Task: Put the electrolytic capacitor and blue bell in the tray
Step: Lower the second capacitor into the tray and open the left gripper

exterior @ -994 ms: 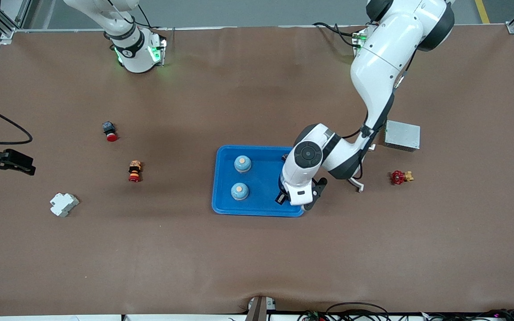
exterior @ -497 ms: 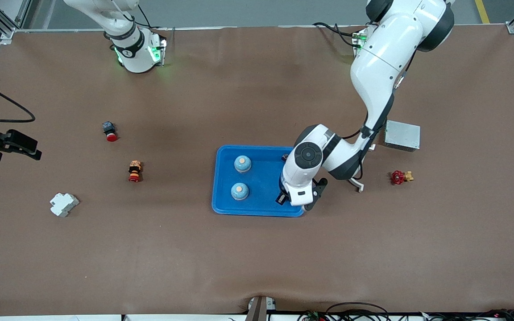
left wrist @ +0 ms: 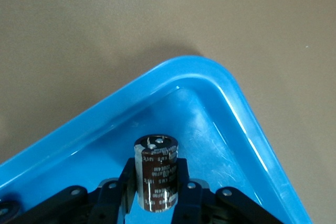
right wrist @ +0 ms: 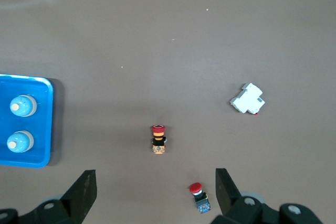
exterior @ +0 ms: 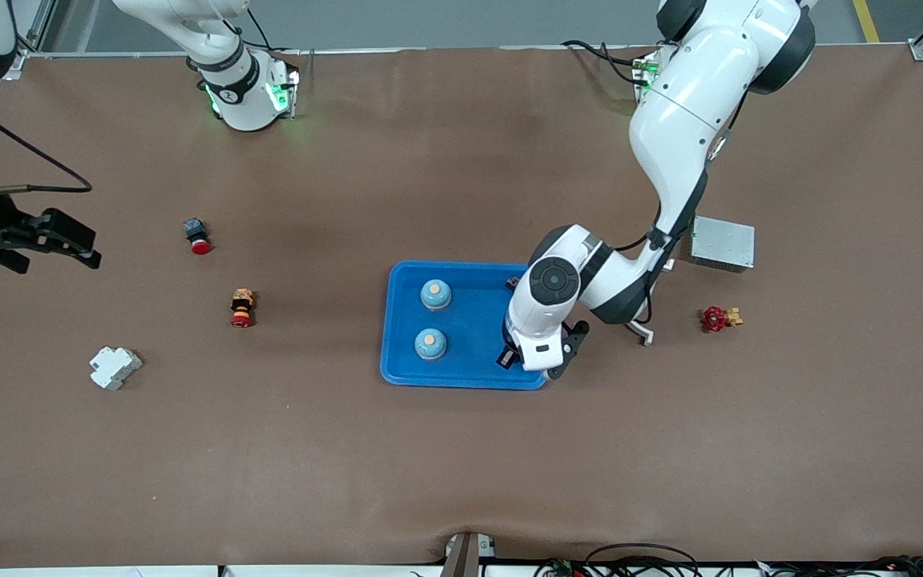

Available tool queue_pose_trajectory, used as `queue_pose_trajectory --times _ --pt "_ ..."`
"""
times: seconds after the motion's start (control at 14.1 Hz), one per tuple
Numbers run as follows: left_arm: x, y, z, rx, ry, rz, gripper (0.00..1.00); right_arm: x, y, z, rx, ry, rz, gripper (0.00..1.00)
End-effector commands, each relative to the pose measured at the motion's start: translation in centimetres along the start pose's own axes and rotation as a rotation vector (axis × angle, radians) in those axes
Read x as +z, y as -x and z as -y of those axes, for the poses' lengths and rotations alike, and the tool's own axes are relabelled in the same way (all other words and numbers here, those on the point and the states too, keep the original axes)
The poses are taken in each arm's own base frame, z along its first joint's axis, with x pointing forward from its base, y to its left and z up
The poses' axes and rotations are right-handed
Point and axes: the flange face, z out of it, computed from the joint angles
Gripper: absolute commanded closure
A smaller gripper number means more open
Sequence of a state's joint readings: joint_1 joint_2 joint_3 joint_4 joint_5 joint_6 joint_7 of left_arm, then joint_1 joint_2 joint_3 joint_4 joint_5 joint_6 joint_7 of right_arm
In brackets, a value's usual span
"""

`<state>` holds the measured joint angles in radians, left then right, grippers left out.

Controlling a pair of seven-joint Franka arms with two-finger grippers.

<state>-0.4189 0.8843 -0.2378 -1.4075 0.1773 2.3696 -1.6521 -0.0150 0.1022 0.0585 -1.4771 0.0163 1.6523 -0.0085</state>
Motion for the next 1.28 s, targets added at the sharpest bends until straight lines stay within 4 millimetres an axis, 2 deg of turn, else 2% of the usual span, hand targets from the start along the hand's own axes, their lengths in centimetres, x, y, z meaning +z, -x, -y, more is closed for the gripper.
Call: queue_pose_trajectory --times 0.0,0.14,0.28,0.35,0.43,0.64,0.78,1.14,1.21 --pt "-0.1 0.2 -0.6 0.013 0.017 -0.02 0.58 -0.4 1.0 -0.3 0.018 0.004 -0.011 0.0" --pt "-0.1 0.1 -0.6 0.012 0.022 -0.02 0.51 -0.5 1.4 -0.8 0.027 0.007 -0.012 0.0" --pt "-0.2 0.0 -0.7 0.012 0.023 -0.021 0.26 -0.3 1.5 -1.1 0.031 0.008 -0.007 0.0" --pt "-0.4 -0.2 -0.7 0.011 0.026 -0.022 0.04 -0.2 1.5 -1.1 0.031 0.008 -0.004 0.0" --pt "-0.6 0.0 -0.8 0.012 0.029 -0.022 0.0 -0.3 1.6 -1.4 0.038 0.008 0.0 0.0" --pt "-1.7 -0.6 -1.2 -0.009 0.046 -0.023 0.0 -0.4 2.5 -3.1 0.07 0.01 0.011 0.0" --pt "-3.1 -0.7 -1.6 -0.01 0.064 -0.025 0.0 -0.4 2.9 -3.3 0.079 0.005 0.021 0.0" --pt "-7.6 -1.1 -1.6 0.002 0.024 -0.055 0.0 0.8 3.4 -4.1 0.111 -0.003 0.053 0.0" --pt "-8.6 -1.8 -1.4 0.004 0.008 -0.071 0.0 0.8 3.6 -4.1 0.114 -0.007 0.051 0.0"
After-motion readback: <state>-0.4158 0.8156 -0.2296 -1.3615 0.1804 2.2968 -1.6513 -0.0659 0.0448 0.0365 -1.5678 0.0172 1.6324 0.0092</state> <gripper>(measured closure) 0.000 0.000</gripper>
